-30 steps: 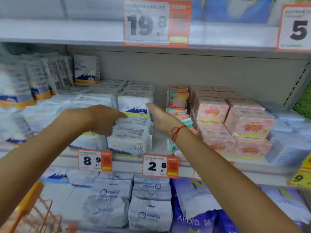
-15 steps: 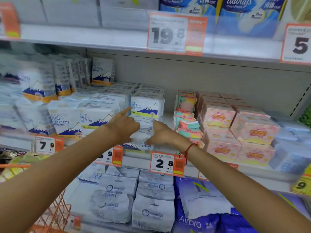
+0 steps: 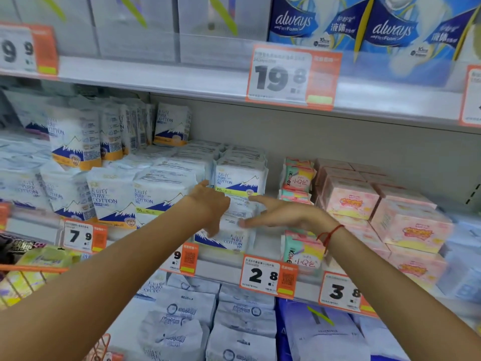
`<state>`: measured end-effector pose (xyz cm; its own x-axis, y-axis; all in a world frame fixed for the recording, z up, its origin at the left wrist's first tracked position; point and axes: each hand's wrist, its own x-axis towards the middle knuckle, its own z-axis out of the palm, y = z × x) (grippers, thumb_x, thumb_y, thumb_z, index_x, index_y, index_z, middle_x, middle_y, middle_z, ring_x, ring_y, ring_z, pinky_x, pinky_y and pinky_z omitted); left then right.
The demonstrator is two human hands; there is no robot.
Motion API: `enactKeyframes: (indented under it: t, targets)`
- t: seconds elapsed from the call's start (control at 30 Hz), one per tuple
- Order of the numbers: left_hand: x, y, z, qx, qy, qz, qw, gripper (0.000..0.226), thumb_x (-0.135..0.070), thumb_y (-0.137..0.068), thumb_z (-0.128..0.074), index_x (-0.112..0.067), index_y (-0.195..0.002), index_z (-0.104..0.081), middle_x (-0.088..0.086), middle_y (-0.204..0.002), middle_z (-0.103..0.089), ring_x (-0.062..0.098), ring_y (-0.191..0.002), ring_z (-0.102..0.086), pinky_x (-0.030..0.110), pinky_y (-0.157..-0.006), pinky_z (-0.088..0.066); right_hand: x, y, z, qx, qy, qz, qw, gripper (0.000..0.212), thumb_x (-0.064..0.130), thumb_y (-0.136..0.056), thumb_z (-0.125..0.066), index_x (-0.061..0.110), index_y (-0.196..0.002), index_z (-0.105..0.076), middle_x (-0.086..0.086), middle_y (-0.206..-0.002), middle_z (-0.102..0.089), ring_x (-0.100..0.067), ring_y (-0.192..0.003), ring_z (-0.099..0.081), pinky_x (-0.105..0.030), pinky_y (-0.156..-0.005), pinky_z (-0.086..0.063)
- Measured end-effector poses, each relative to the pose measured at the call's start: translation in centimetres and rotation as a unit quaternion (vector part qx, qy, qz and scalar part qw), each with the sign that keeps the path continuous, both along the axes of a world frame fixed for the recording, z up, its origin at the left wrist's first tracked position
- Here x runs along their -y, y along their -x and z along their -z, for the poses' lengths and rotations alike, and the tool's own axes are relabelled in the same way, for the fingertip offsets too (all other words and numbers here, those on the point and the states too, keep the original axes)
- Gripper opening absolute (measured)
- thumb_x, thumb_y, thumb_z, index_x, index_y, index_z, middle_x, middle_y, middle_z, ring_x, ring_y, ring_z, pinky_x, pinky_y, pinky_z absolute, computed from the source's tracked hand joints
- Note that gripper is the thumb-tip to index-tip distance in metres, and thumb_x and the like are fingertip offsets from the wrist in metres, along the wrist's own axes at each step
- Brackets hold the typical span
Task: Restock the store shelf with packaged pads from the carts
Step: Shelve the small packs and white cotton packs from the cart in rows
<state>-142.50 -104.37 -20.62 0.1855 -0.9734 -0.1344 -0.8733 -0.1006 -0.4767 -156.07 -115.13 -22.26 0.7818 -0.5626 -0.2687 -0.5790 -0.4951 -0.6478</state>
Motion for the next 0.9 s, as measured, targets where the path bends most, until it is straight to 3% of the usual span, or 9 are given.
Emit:
enactKeyframes:
  t: [0.13,0.23,0.4,0.57,0.63,0.7,0.77,0.83,0.9]
  targets:
    - [1.3,-1.2,-2.5,-0.22,0.092,-0.046,0.97,0.058,-0.046,-0.086,-0.058,-0.02,-0.136,-0.044,0.003,-0.137,-0.048,0.025,-0.123,-0.046,0.035,-0.099,-0.036,2.0,-1.9,-1.8,0.195,-0.034,0.227,0.954,0.05,0.023,-0.098,-0.045,0.007,-0.143,-0.031,-0.012,-0.144,-0.04,-0.026,-0.123,-0.046,-0.035,-0.098,-0.043]
    - [3.8,-2.2,-3.0,-0.167,0.202,-0.035,0.964,0.056,-0.03,-0.091,-0.051,-0.017,-0.143,-0.034,0.008,-0.147,-0.037,0.028,-0.131,-0.04,0.041,-0.105,-0.034,2.2,-5.1,-0.9,0.22,-0.046,0.298,0.928,0.052,0.004,-0.097,-0.034,0.002,-0.147,-0.02,-0.017,-0.147,-0.035,-0.028,-0.122,-0.045,-0.031,-0.086,-0.041]
    - [6.8,-4.4,-1.1,-0.061,0.167,-0.055,0.982,0.054,-0.022,-0.094,-0.048,-0.02,-0.145,-0.029,0.005,-0.148,-0.039,0.026,-0.134,-0.039,0.04,-0.112,-0.026,2.8,-8.7,0.8,0.246,-0.027,0.29,0.924,0.068,-0.004,-0.091,-0.034,0.011,-0.151,-0.005,-0.013,-0.151,-0.029,-0.032,-0.13,-0.041,-0.035,-0.103,-0.04]
    - [3.8,-4.8,-2.2,-0.094,0.266,0.025,0.959,0.057,-0.021,-0.096,-0.047,-0.016,-0.148,-0.024,0.007,-0.155,-0.027,0.025,-0.142,-0.026,0.041,-0.117,-0.015,3.9,-7.1,1.1,0.235,-0.01,0.301,0.924,0.078,0.022,-0.07,-0.049,0.009,-0.144,-0.027,-0.018,-0.142,-0.042,-0.035,-0.123,-0.05,-0.046,-0.101,-0.046]
    - [0.2,-6.2,-4.1,-0.111,0.346,0.032,0.931,0.053,-0.009,-0.092,-0.044,-0.016,-0.144,-0.036,0.009,-0.148,-0.04,0.028,-0.133,-0.04,0.042,-0.112,-0.03,3.7,-6.3,0.4,0.265,0.049,0.286,0.92,0.068,0.019,-0.07,-0.049,0.007,-0.135,-0.038,-0.016,-0.135,-0.05,-0.035,-0.12,-0.051,-0.041,-0.098,-0.047]
    - [-4.1,-8.1,-6.0,-0.161,0.345,-0.015,0.925,0.058,-0.002,-0.089,-0.042,-0.021,-0.144,-0.037,0.01,-0.147,-0.042,0.031,-0.128,-0.045,0.043,-0.104,-0.039,1.7,-5.7,-1.3,0.309,0.119,0.254,0.909,0.048,0.002,-0.083,-0.048,0.009,-0.131,-0.045,-0.011,-0.133,-0.052,-0.03,-0.119,-0.052,-0.025,-0.091,-0.043]
    - [-7.9,-9.9,-6.7,-0.22,0.265,-0.084,0.935,0.066,-0.001,-0.09,-0.047,-0.024,-0.148,-0.027,0.009,-0.15,-0.036,0.029,-0.128,-0.045,0.039,-0.102,-0.04,-0.5,-5.5,-2.7,0.303,0.141,0.178,0.926,0.046,0.0,-0.091,-0.046,0.012,-0.135,-0.044,-0.004,-0.139,-0.048,-0.022,-0.12,-0.051,-0.018,-0.086,-0.038]
    - [-10.0,-10.9,-6.1,-0.253,0.172,-0.133,0.943,0.079,-0.009,-0.089,-0.06,-0.021,-0.151,-0.013,0.008,-0.155,-0.026,0.026,-0.137,-0.035,0.035,-0.109,-0.032,-3.7,-6.2,-3.6,0.288,0.144,0.056,0.945,0.048,0.009,-0.093,-0.054,0.016,-0.138,-0.041,-0.001,-0.146,-0.04,-0.016,-0.13,-0.041,-0.015,-0.095,-0.031]
    - [-10.5,-11.4,-4.6,-0.275,0.119,-0.168,0.939,0.098,-0.026,-0.083,-0.071,-0.016,-0.152,-0.003,0.005,-0.159,-0.013,0.022,-0.144,-0.022,0.031,-0.114,-0.022,-6.4,-7.8,-3.5,0.197,0.179,-0.054,0.963,0.075,0.03,-0.086,-0.066,0.02,-0.148,-0.025,-0.002,-0.156,-0.02,-0.018,-0.144,-0.017,-0.027,-0.112,-0.021]
